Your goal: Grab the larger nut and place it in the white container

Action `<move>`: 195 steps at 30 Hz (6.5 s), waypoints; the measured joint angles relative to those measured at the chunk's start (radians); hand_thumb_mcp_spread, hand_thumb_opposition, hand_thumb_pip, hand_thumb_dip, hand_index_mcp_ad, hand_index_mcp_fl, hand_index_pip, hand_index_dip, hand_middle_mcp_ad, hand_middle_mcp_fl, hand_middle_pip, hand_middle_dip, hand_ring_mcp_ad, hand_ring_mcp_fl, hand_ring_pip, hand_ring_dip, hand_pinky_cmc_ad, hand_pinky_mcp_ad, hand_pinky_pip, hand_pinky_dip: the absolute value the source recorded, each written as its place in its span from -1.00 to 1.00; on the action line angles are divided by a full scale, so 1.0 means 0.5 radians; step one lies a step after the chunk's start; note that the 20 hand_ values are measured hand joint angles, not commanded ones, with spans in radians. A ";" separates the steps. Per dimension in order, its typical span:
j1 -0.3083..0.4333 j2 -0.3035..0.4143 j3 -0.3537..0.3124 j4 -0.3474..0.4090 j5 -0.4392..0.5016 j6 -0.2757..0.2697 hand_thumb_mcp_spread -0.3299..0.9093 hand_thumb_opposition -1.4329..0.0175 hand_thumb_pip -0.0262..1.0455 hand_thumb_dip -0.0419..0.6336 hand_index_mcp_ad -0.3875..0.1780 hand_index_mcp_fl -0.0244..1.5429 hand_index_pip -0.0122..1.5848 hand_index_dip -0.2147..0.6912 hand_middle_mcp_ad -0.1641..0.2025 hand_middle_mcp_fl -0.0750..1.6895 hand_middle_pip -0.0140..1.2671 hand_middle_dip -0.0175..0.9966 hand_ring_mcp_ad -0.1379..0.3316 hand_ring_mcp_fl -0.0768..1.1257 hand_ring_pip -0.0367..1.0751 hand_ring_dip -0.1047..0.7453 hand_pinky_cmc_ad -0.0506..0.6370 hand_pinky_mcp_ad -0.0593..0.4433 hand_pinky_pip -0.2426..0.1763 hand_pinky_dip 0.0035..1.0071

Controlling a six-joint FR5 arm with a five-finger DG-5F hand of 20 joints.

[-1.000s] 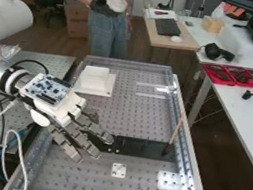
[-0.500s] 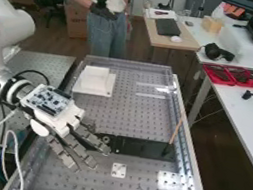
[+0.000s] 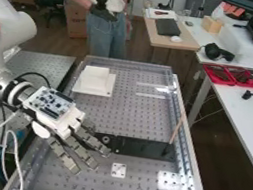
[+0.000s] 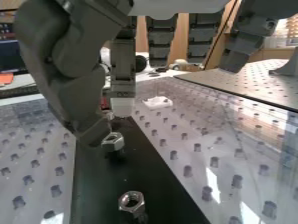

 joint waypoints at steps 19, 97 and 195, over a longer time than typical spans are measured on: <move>0.008 -0.024 -0.085 0.235 0.022 -0.030 0.16 -0.22 0.29 -0.08 -0.08 -0.97 0.90 0.23 0.10 -0.91 -0.76 -0.62 0.27 -0.87 -0.76 -0.64 0.10 0.32 -0.13 -0.62; -0.112 -0.116 -0.023 0.233 -0.343 -0.265 0.15 -0.22 0.34 -0.03 -0.08 -0.96 0.97 0.13 0.09 -0.91 -0.76 -0.62 0.20 -0.87 -0.77 -0.62 0.10 0.31 -0.05 -0.54; -0.135 0.092 0.032 0.181 -0.490 -0.228 0.15 -0.30 0.11 -0.14 0.14 -0.48 0.93 -0.09 0.10 -0.72 -0.76 -0.62 0.07 -0.86 -0.76 -0.62 0.10 0.33 0.25 -0.56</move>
